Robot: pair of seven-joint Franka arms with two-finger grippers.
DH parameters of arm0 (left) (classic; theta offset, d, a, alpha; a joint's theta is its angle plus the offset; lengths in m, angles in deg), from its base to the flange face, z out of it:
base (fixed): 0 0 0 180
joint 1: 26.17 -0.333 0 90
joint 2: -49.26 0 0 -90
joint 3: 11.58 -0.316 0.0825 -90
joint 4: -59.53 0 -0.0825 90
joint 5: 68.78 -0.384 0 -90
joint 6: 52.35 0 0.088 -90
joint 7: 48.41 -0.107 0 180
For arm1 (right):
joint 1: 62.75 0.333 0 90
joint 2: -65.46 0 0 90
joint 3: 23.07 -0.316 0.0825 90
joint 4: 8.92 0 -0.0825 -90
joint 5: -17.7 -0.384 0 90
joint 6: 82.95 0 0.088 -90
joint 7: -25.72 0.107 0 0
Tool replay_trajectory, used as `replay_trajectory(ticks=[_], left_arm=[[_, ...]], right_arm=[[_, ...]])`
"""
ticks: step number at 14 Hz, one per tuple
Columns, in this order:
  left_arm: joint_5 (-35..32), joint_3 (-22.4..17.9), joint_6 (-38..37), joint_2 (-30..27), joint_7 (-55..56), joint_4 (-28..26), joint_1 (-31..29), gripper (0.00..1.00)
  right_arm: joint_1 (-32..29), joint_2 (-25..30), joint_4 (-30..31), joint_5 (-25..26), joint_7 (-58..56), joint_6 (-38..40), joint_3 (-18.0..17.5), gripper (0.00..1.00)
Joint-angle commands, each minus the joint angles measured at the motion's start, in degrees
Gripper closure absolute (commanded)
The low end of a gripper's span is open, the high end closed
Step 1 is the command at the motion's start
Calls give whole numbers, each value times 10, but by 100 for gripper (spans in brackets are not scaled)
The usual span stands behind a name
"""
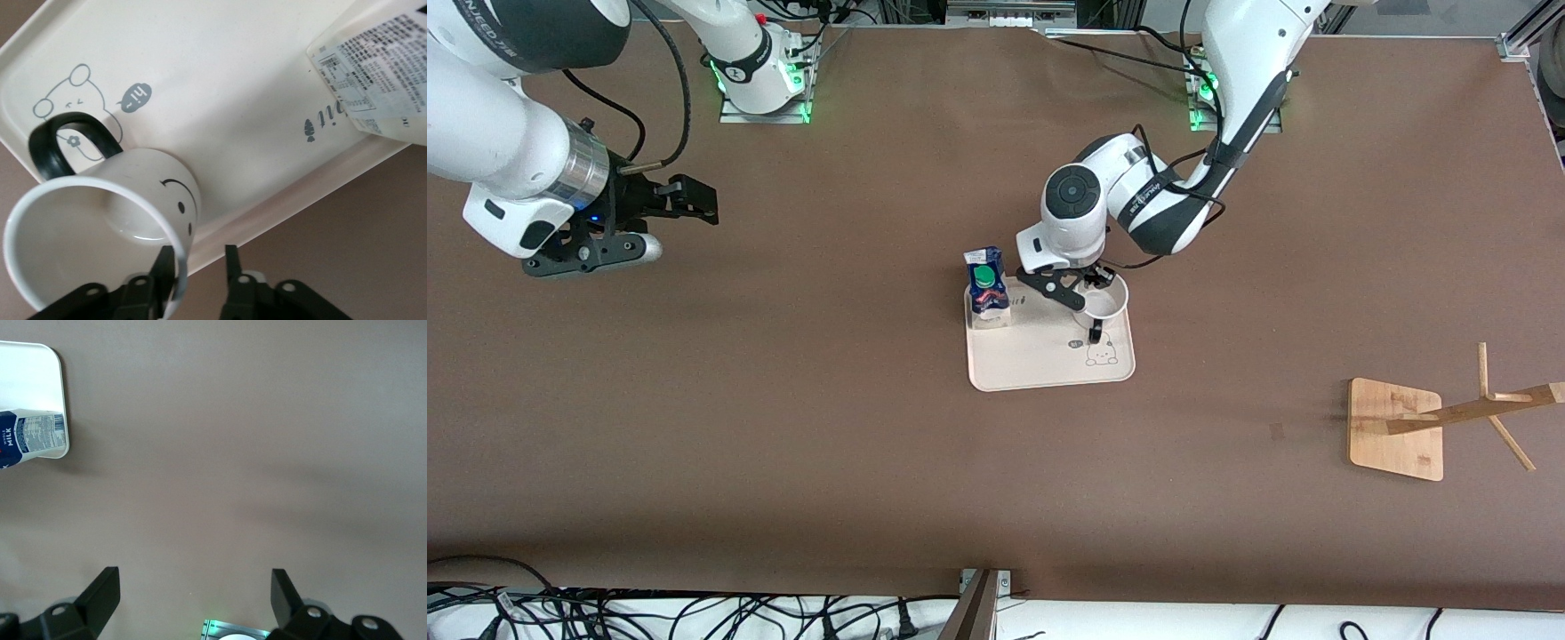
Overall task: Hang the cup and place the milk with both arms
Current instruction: 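Grasp the white mug rim with the left gripper and lift, then carry the mug toward the wooden stand while the right gripper reaches the milk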
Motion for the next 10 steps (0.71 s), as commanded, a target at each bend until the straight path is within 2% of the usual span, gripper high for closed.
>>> replay_trajectory(ticks=[1, 3, 5, 8, 10], left_arm=[[-7, 2, -50, -6, 10, 25, 4, 100], [-6, 2, -65, -25, 9, 25, -4, 100], [-3, 2, -122, -49, 7, 48, -17, 100], [5, -2, -247, -57, 6, 145, -33, 100], [33, -1, -277, -57, 3, 200, -69, 100]], right_arm=[[-4, -5, -8, -10, -30, 7, -1, 0], [-4, -5, -8, -10, -34, 8, 0, 0], [-4, -5, -8, -10, -34, 9, 0, 0], [1, -6, -5, -12, -25, 8, -2, 0], [14, -7, -5, -13, 3, 4, -10, 0]])
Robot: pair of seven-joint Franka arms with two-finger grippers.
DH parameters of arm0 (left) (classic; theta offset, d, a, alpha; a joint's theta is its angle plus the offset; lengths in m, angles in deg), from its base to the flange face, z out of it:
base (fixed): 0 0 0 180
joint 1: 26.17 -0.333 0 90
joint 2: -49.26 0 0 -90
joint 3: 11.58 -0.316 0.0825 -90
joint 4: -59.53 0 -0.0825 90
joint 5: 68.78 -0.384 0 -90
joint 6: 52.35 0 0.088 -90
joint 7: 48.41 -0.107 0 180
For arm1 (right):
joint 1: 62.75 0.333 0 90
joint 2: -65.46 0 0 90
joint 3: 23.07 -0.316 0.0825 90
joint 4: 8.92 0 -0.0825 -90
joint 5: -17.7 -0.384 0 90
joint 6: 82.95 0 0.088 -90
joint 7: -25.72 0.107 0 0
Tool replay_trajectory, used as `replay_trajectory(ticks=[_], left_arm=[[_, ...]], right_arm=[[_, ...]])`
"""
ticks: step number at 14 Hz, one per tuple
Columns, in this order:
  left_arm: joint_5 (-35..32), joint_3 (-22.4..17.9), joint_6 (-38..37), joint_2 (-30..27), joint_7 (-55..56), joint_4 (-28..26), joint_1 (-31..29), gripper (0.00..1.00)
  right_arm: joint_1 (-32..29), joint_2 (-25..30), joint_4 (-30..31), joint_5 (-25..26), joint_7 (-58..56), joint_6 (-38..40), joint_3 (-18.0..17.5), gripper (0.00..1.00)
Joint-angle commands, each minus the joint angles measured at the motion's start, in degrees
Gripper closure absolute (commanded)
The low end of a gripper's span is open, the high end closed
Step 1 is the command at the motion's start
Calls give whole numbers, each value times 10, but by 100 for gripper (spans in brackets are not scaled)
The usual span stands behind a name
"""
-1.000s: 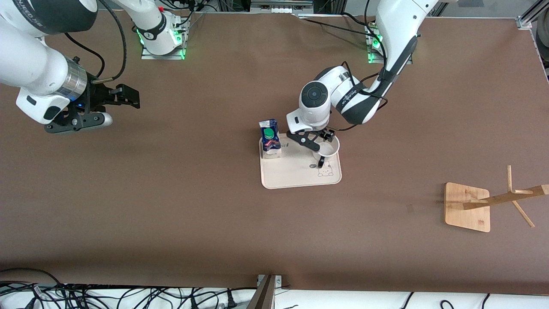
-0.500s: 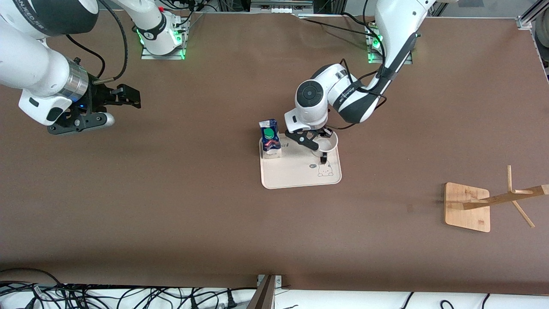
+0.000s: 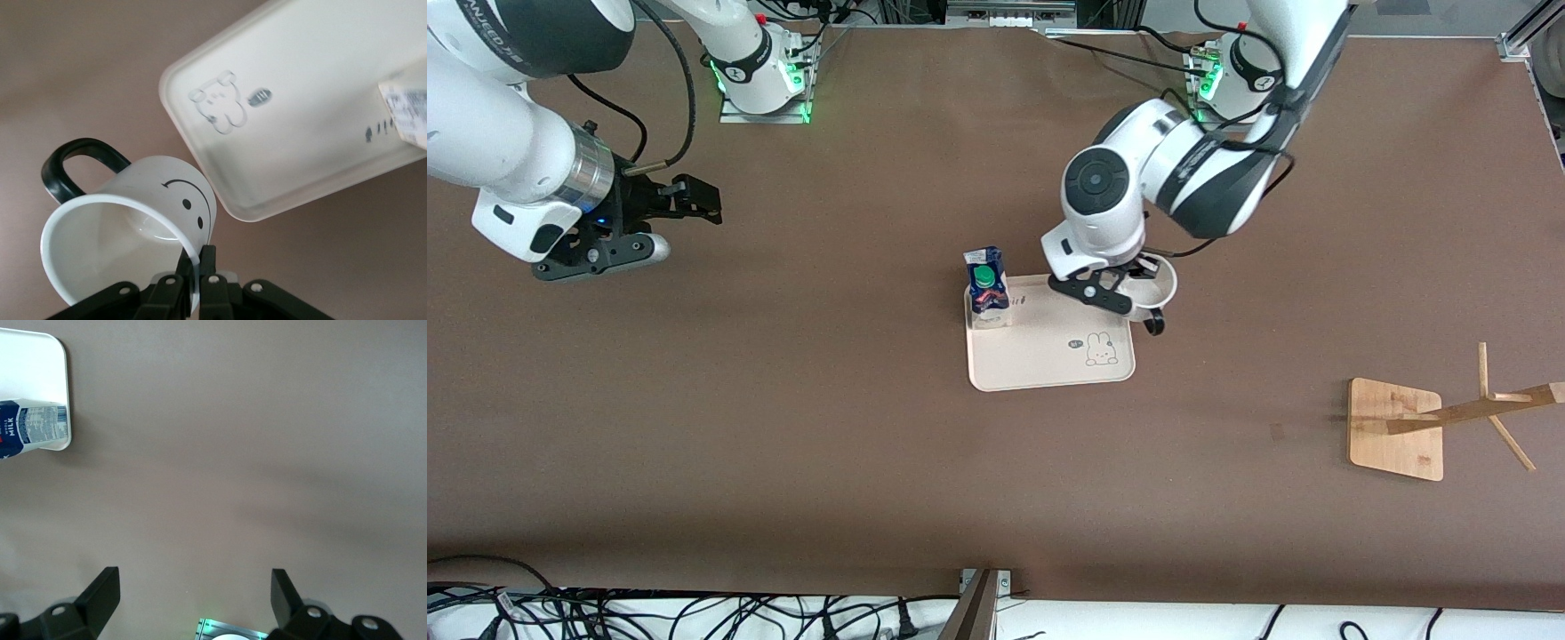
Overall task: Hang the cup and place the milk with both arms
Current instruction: 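Carry the mug toward the wooden stand while the right gripper reaches the milk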
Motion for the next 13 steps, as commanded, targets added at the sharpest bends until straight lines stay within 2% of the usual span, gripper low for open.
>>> replay_trajectory(ticks=[1, 3, 8, 10, 13], left_arm=[[44, 4, -57, 3, -8, 76, -56, 100], [57, 4, -78, 3, -32, 109, -92, 100], [55, 1, -115, 5, -55, 172, -147, 100], [57, 2, -142, 4, -58, 190, -181, 100], [57, 4, -153, -12, -143, 193, -240, 100]], right_arm=[[25, -9, -5, -20, 57, -1, -10, 0], [60, -23, -5, -52, 128, -32, -11, 0], [205, -82, -8, -49, 335, -161, -11, 0], [248, -117, -10, -43, 363, -213, -10, 0], [263, -153, -13, -43, 357, -257, -11, 0]])
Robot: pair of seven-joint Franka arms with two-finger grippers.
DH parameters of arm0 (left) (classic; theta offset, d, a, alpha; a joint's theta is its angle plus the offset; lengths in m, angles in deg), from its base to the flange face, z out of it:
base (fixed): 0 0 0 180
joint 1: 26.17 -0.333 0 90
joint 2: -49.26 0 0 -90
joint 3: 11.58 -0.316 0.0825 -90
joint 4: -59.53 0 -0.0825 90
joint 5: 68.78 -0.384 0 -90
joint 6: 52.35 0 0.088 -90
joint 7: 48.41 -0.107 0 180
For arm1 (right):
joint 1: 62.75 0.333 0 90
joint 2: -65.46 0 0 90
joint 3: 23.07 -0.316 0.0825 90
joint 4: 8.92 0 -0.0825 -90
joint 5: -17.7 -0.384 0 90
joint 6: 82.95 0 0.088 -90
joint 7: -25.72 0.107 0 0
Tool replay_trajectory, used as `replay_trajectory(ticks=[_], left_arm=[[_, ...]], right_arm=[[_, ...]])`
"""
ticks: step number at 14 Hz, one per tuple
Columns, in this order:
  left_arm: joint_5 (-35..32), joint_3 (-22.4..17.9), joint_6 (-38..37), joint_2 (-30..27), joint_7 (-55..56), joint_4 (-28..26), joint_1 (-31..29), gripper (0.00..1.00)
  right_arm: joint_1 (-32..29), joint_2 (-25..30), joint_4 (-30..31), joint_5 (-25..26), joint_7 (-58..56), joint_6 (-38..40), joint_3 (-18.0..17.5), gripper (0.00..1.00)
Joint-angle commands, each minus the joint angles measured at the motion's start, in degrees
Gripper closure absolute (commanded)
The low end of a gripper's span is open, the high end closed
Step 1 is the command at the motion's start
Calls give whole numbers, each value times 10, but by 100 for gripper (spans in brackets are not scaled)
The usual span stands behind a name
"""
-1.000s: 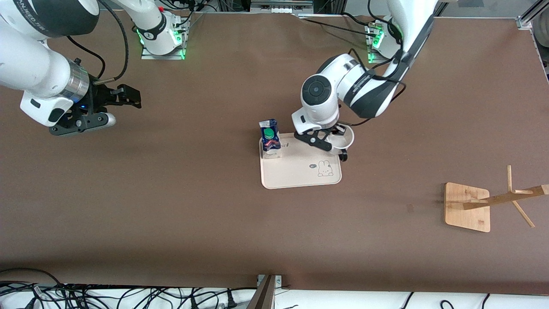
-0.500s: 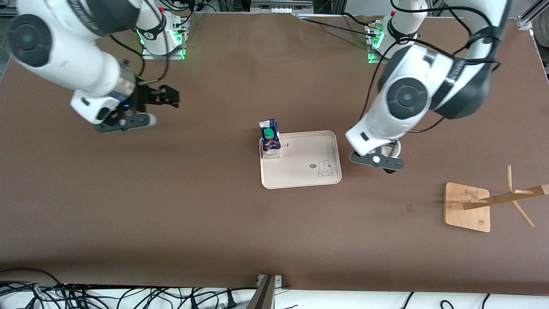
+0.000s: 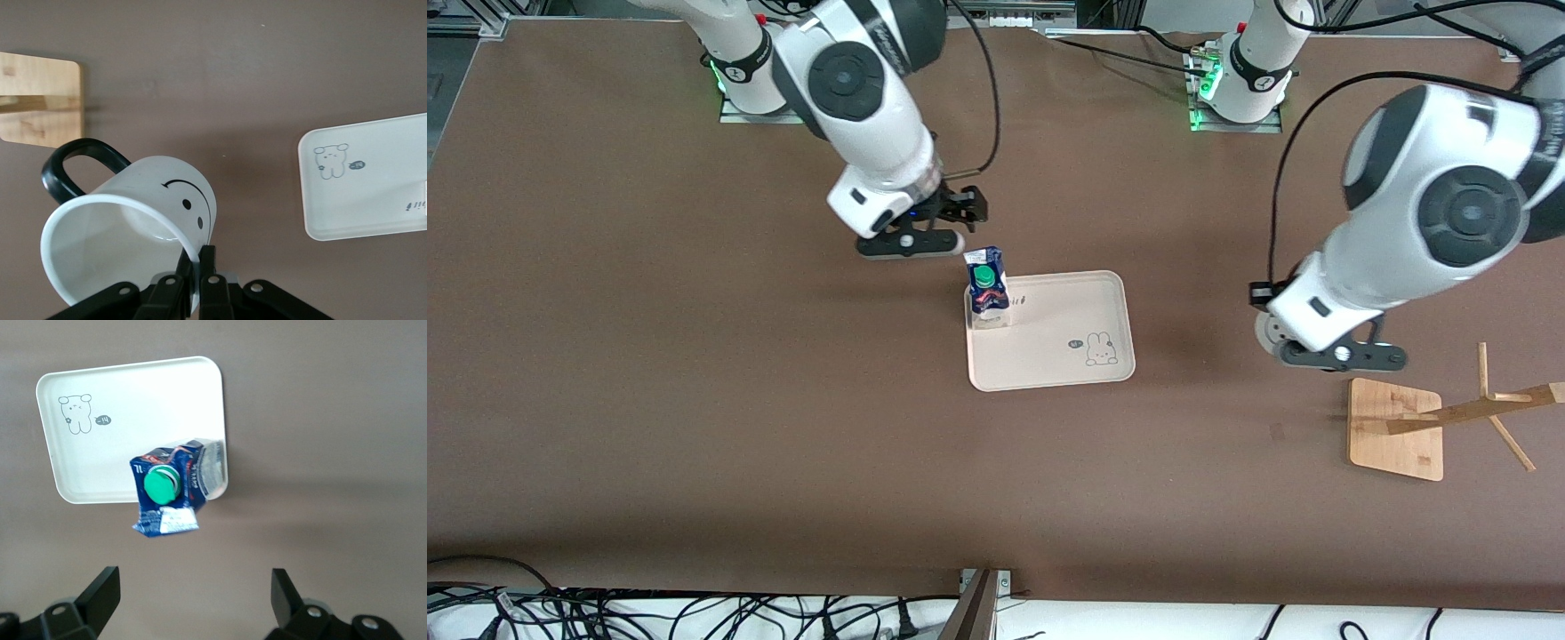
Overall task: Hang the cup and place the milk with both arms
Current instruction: 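Carry the mug toward the wooden stand while the right gripper reaches the milk, then hang the mug handle on the stand peg while the right gripper grasps milk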
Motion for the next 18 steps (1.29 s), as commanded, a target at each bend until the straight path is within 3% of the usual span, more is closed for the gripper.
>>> replay_trajectory(ticks=[1, 5, 12, 16, 18], left_arm=[[7, 8, -25, -7, -94, 16, -56, 100], [3, 3, -45, -8, -239, 40, -94, 100], [0, -7, -45, -2, -357, 70, -128, 100], [1, -15, -38, 2, -376, 72, -131, 100], [1, -16, -27, 5, -389, 72, -132, 100]], right_arm=[[4, -31, -19, 1, -3, -16, 6, 0], [29, -87, -70, 36, -1, -16, 6, 0], [40, -121, -76, 57, -1, -38, 6, 0], [41, -128, -76, 59, -2, -46, 6, 12], [41, -133, -76, 59, -3, -48, 6, 23]])
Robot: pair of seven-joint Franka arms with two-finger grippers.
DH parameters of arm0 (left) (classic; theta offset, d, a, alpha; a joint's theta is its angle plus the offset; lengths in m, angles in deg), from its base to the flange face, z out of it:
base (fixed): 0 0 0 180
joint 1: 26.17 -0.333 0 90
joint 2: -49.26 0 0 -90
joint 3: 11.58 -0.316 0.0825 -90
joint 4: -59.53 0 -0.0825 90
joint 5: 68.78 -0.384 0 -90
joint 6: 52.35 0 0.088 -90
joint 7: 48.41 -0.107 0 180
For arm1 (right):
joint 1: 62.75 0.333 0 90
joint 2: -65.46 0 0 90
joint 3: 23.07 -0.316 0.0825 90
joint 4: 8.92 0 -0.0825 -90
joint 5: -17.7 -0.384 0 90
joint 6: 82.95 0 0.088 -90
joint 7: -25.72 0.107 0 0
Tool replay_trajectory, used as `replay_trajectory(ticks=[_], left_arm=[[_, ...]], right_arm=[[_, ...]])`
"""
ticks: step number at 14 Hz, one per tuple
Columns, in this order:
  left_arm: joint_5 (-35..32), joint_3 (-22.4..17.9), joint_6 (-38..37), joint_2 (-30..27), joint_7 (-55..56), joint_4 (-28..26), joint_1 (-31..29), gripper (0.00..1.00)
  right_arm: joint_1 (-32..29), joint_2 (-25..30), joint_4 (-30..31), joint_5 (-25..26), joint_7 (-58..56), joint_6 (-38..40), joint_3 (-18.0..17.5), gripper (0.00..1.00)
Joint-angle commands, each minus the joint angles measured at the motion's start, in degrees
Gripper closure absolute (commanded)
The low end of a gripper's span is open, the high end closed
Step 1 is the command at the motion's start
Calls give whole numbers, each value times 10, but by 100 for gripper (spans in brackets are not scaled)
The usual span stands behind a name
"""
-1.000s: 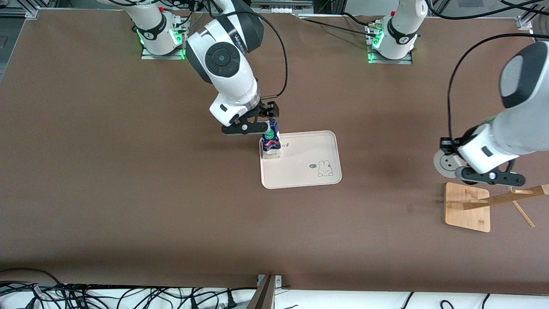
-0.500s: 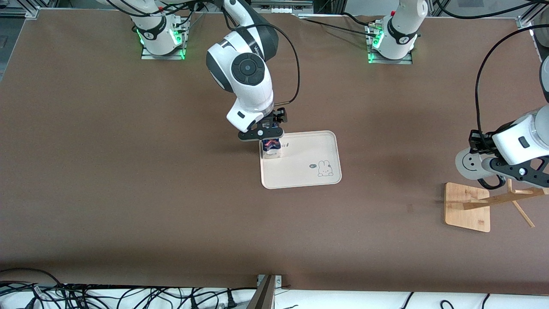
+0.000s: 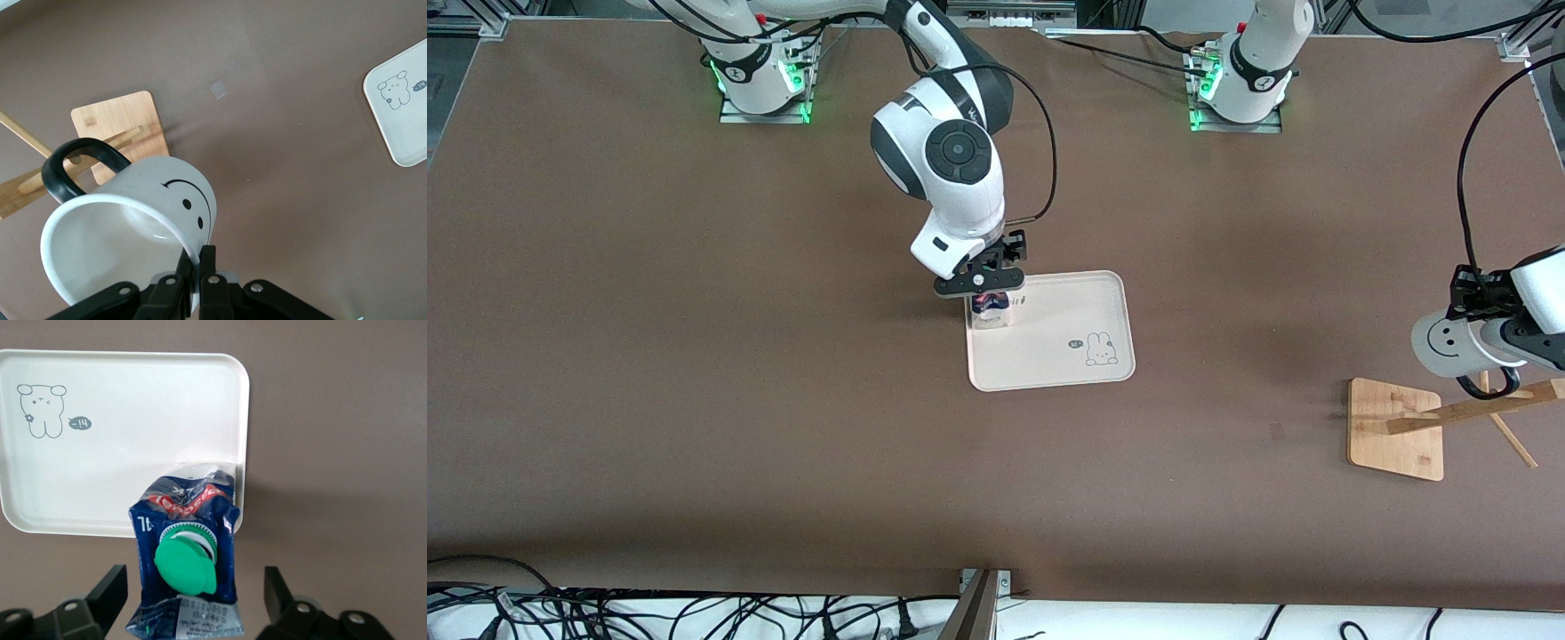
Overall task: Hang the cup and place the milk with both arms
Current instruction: 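Hang the mug handle on the stand peg while the right gripper grasps milk, then carry the milk carton off the tray with the right gripper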
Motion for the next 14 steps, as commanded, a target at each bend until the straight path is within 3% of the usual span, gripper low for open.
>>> replay_trajectory(ticks=[1, 5, 8, 9, 10, 14], left_arm=[[0, -8, 12, 10, -29, 17, 3, 100], [4, -29, 13, 22, -54, 12, -7, 100], [8, -28, 12, 30, -52, 8, -21, 100], [6, -28, 11, 30, -45, 9, -16, 37], [8, -26, 9, 29, -44, 9, -16, 0], [-3, -21, -10, 17, -21, 10, -4, 0]], right_arm=[[5, -12, -16, 7, 0, -4, 5, 29], [5, -13, -16, 7, 0, -4, 5, 54], [5, -9, -24, 6, -7, -2, 6, 57], [5, -7, -30, 4, -8, 3, 6, 57], [3, -3, -31, 3, -9, 9, 6, 57], [-18, 21, -64, -1, -24, 82, 12, 57]])
